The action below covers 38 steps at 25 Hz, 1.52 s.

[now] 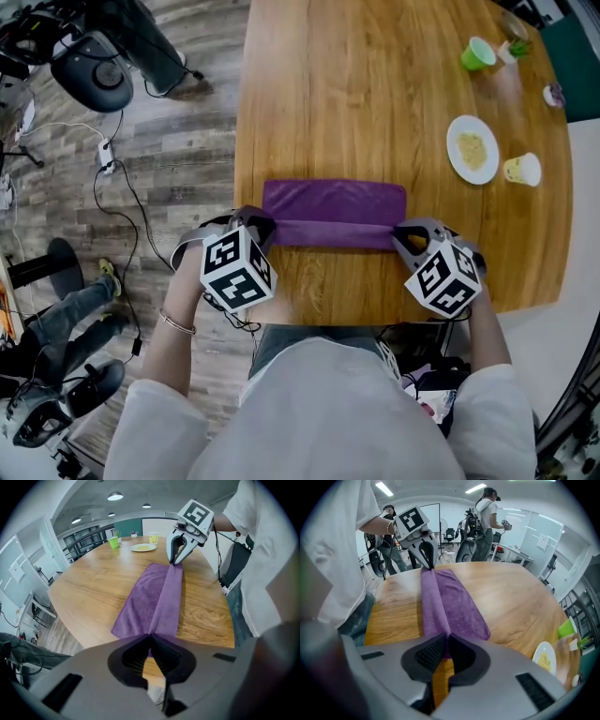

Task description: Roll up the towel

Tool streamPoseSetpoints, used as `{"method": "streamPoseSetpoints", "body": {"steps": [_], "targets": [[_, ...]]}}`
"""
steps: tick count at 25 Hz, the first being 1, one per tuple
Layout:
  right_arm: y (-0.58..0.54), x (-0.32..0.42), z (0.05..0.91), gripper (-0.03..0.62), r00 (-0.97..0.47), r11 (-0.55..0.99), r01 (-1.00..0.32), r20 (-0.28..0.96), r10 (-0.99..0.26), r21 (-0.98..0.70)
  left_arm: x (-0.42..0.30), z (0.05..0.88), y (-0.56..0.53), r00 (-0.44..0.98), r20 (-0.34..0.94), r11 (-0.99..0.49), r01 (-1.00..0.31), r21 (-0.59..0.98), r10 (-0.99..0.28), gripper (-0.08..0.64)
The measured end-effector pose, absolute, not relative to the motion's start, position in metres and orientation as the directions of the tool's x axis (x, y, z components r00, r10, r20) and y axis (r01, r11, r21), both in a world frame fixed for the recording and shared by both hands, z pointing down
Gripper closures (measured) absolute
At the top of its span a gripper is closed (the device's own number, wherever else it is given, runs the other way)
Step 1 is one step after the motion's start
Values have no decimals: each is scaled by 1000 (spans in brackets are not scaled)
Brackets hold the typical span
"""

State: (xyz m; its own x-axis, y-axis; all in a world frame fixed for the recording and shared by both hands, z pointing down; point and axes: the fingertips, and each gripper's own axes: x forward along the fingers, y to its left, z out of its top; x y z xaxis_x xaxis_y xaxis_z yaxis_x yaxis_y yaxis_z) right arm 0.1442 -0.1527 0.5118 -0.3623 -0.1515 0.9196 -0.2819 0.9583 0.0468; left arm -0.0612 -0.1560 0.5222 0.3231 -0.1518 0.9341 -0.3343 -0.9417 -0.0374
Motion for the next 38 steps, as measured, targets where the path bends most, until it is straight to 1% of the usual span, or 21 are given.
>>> {"method": "streamPoseSetpoints", "body": {"steps": [7,10,12,15,19,23,27,33,38], "targets": [[-161,146,522,565,-361,950,-308,917,-169,53,-60,530,-168,313,931,-936,-344,-70,-185,535],[-164,147,524,560,-360,945,-318,913,-191,72,-60,532,-171,313,927,-933,-349,-92,-208,520],[-165,147,524,547,-363,939,-332,908,-210,85,-63,531,-172,318,922,-928,-359,-97,-219,498],[-169,149,520,508,-369,926,-362,896,-245,104,-68,527,-174,330,914,-919,-382,-99,-236,463],[-171,154,508,502,-365,906,-402,883,-294,135,-78,513,-171,343,903,-908,-405,-107,-260,456],[-160,159,499,497,-367,898,-417,878,-308,141,-85,502,-163,337,899,-908,-397,-133,-280,456],[-142,153,496,492,-385,917,-378,879,-280,127,-76,499,-144,346,904,-928,-351,-124,-251,450],[-109,158,502,492,-377,950,-275,893,-245,145,-33,506,-107,337,916,-960,-242,-138,-217,453],[-118,141,518,499,-355,962,-232,908,-224,146,-46,524,-120,326,925,-969,-211,-132,-196,456]]}}
